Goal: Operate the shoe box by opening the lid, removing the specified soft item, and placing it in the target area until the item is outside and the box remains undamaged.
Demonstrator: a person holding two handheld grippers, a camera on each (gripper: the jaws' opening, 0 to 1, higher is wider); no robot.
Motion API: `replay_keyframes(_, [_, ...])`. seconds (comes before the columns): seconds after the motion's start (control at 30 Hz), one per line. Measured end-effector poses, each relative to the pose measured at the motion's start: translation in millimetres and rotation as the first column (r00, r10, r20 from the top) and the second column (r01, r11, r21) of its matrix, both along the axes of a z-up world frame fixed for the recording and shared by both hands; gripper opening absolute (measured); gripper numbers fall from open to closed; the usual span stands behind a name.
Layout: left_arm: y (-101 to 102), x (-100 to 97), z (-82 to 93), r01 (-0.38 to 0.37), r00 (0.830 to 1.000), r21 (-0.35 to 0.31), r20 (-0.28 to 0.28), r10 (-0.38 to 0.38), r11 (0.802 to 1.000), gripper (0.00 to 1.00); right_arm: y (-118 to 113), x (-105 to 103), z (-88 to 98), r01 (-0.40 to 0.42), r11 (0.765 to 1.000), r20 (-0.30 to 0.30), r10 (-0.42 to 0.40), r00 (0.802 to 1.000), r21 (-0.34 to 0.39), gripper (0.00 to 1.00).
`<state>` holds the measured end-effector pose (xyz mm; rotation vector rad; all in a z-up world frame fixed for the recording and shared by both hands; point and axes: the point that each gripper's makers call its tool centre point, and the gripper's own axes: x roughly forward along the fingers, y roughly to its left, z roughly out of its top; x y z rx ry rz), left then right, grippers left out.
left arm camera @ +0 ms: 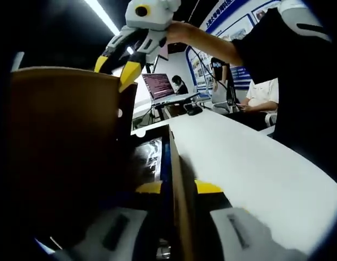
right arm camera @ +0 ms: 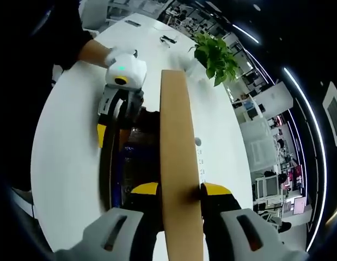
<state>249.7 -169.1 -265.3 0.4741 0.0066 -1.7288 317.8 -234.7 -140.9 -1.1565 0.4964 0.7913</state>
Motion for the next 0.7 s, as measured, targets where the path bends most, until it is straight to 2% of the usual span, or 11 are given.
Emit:
replay_keyframes(0.13, [0.4,-0.8,0.9,0.002,1.000,-0.016,-0.009,-0.002,1.000,0.12,0.1,0.5,-0.1,0.011,1.000,-0.001,-0.011,1.000,-0.007,0.28])
replay_keyframes(0.27, [0.0,4.1,-2.4,-0.012,1.000,-0.015,0.005,0.012,1.000,0.11,0.4,0.3,-0.6,0.018,1.000,0.000,-0.018,1.000,-0.018,0.28])
replay_keyframes(0.3, [-0.6,4.6,-1.7,-0.010,1.000,-0.020,0.000,0.010,1.000,0.09,0.3,0.2,-0.7,0.019,1.000,0.000,-0.019,1.000,-0.021,0.28])
replay_keyframes(0.33, [0.6,4.3,-4.5,-0.002,1.000,0.002,0.019,0.002,1.000,0.06,0.5,0.2,-0.8,0.019,1.000,0.001,-0.019,1.000,-0.023,0.28])
replay_keyframes(0.37, [0.1,2.2,-3.7,0.007,1.000,-0.004,0.006,-0.007,1.000,0.05,0.5,0.2,-1.2,0.021,1.000,0.002,-0.021,1.000,-0.023,0.28])
replay_keyframes(0.7, [1.9,2.3,-3.3,0.007,1.000,-0.008,0.003,-0.007,1.000,0.04,0.4,1.8,-0.1,0.022,0.999,0.018,-0.022,1.000,-0.026,0.28])
